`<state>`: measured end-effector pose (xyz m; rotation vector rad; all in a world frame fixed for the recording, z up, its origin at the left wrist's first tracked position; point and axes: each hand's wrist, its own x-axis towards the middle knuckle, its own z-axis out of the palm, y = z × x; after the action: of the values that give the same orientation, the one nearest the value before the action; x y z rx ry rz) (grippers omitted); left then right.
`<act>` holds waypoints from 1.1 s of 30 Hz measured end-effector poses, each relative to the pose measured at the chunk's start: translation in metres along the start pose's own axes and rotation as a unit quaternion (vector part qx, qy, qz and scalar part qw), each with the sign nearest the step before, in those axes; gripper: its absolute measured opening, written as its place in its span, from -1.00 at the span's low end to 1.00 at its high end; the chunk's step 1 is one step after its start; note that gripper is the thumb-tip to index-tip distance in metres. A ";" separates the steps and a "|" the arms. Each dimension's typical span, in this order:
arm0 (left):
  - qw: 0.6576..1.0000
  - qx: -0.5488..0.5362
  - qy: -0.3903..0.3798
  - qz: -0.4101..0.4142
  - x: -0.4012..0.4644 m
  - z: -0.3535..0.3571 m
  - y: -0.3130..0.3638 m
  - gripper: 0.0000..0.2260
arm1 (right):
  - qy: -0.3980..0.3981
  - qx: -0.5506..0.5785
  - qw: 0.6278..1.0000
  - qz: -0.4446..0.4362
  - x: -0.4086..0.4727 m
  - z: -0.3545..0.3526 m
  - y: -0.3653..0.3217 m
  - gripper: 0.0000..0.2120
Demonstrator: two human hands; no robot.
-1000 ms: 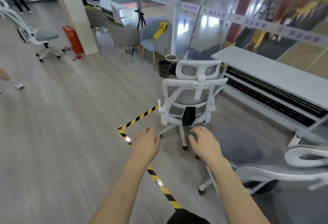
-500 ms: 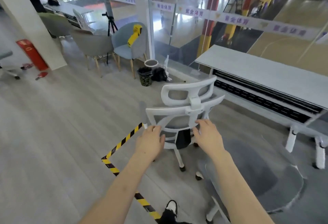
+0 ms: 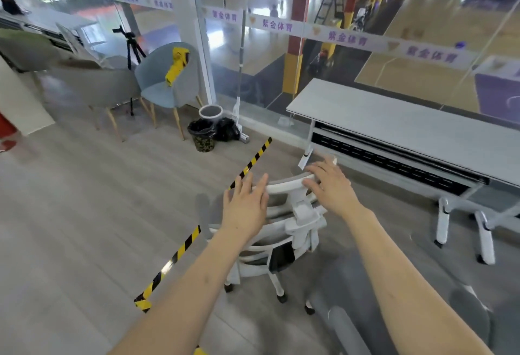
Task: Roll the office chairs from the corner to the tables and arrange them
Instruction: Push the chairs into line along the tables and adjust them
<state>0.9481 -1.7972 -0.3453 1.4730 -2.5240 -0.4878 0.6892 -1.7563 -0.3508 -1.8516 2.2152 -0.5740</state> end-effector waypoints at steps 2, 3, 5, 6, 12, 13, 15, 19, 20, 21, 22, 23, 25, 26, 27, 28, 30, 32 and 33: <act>1.000 -0.020 0.013 0.001 0.011 0.009 -0.006 -0.57 | 0.026 0.004 1.000 -0.002 0.003 0.003 0.002 -0.55; 0.999 -0.029 0.023 0.001 0.016 0.012 -0.009 -0.59 | 0.037 0.008 0.999 0.000 0.003 0.005 0.001 -0.59; 0.998 -0.032 0.047 0.010 0.024 0.017 -0.016 -0.63 | 0.061 0.020 0.998 0.007 0.004 0.007 -0.006 -0.67; 0.998 -0.031 0.058 0.015 0.028 0.019 -0.020 -0.64 | 0.069 0.027 0.997 0.011 0.004 0.009 -0.010 -0.68; 0.991 -0.049 0.110 0.050 0.046 0.013 -0.077 -0.68 | 0.100 0.038 0.992 0.068 0.004 0.030 -0.064 -0.68; 0.991 -0.051 0.108 0.064 0.050 0.011 -0.089 -0.68 | 0.106 0.040 0.990 0.084 0.003 0.036 -0.076 -0.68; 0.987 -0.060 0.112 0.094 0.059 0.003 -0.112 -0.67 | 0.133 0.057 0.984 0.105 0.002 0.051 -0.098 -0.68; 0.981 -0.105 0.104 0.124 0.078 -0.016 -0.155 -0.68 | 0.218 0.096 0.963 0.126 0.004 0.089 -0.144 -0.71; 0.981 -0.107 0.101 0.130 0.082 -0.021 -0.167 -0.69 | 0.234 0.097 0.958 0.135 0.006 0.099 -0.159 -0.70; 0.981 -0.106 0.094 0.135 0.086 -0.027 -0.180 -0.71 | 0.247 0.095 0.954 0.141 0.009 0.108 -0.173 -0.69; 0.981 -0.104 0.081 0.139 0.090 -0.033 -0.192 -0.72 | 0.259 0.090 0.951 0.143 0.014 0.117 -0.187 -0.70; 0.983 -0.102 0.063 0.142 0.094 -0.040 -0.203 -0.74 | 0.267 0.081 0.949 0.144 0.019 0.124 -0.199 -0.70; 0.984 -0.093 0.026 0.147 0.104 -0.054 -0.222 -0.76 | 0.275 0.058 0.948 0.150 0.027 0.137 -0.221 -0.71; 0.985 -0.085 0.012 0.151 0.110 -0.060 -0.229 -0.75 | 0.276 0.049 0.948 0.154 0.030 0.143 -0.230 -0.71; 0.985 -0.077 0.001 0.156 0.114 -0.065 -0.234 -0.74 | 0.279 0.041 0.946 0.159 0.031 0.147 -0.239 -0.71; 0.984 -0.070 -0.008 0.161 0.119 -0.068 -0.238 -0.73 | 0.282 0.036 0.945 0.163 0.032 0.151 -0.245 -0.71; 0.982 -0.068 -0.012 0.173 0.126 -0.070 -0.241 -0.71 | 0.285 0.031 0.944 0.164 0.031 0.156 -0.253 -0.69; 0.982 -0.078 -0.003 0.173 0.132 -0.070 -0.241 -0.65 | 0.272 0.035 0.949 0.158 0.030 0.158 -0.255 -0.66; 0.982 -0.079 0.003 0.171 0.134 -0.069 -0.242 -0.63 | 0.261 0.045 0.951 0.159 0.030 0.157 -0.256 -0.64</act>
<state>1.1000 -2.0374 -0.3710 0.9571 -2.5889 -0.6047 0.9749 -1.8483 -0.3844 -1.3608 2.6766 -1.1818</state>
